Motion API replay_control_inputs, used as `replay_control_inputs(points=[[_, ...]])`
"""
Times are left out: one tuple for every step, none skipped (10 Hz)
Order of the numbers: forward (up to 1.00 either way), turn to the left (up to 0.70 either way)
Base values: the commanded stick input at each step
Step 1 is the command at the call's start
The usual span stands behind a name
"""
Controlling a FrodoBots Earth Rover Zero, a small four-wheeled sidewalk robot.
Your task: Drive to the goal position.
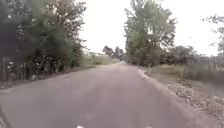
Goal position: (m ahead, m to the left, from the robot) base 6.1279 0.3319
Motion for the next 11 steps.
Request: replay_control_inputs(points=[[1.0, -0.11], [1.0, -0.11], [1.0, -0.11], [1.0, -0.07], [1.0, 0.0], [1.0, 0.0], [1.0, 0.0], [1.0, 0.0], [1.0, 0.0], [1.0, 0.0], [1.0, 0.0]])
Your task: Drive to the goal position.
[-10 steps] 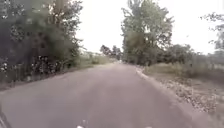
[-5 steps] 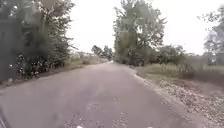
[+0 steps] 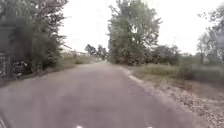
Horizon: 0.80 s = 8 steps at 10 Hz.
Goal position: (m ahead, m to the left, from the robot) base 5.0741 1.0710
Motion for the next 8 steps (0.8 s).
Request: replay_control_inputs(points=[[1.0, 0.0], [1.0, 0.0], [1.0, 0.0], [1.0, 0.0], [1.0, 0.0], [1.0, 0.0], [1.0, 0.0], [1.0, -0.02]])
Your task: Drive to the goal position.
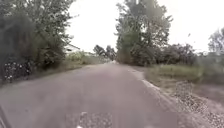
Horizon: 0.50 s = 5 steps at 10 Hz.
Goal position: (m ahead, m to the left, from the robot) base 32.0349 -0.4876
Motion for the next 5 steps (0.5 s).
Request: replay_control_inputs(points=[[1.0, -0.06], [1.0, -0.12], [1.0, -0.17], [1.0, -0.17], [1.0, -0.17]])
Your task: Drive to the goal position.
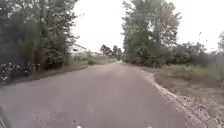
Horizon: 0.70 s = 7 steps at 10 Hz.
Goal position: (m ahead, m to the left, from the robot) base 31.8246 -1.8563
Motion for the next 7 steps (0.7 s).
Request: replay_control_inputs(points=[[1.0, -0.17], [1.0, -0.17], [1.0, -0.17], [1.0, -0.17], [1.0, -0.17], [1.0, -0.17], [1.0, -0.17]])
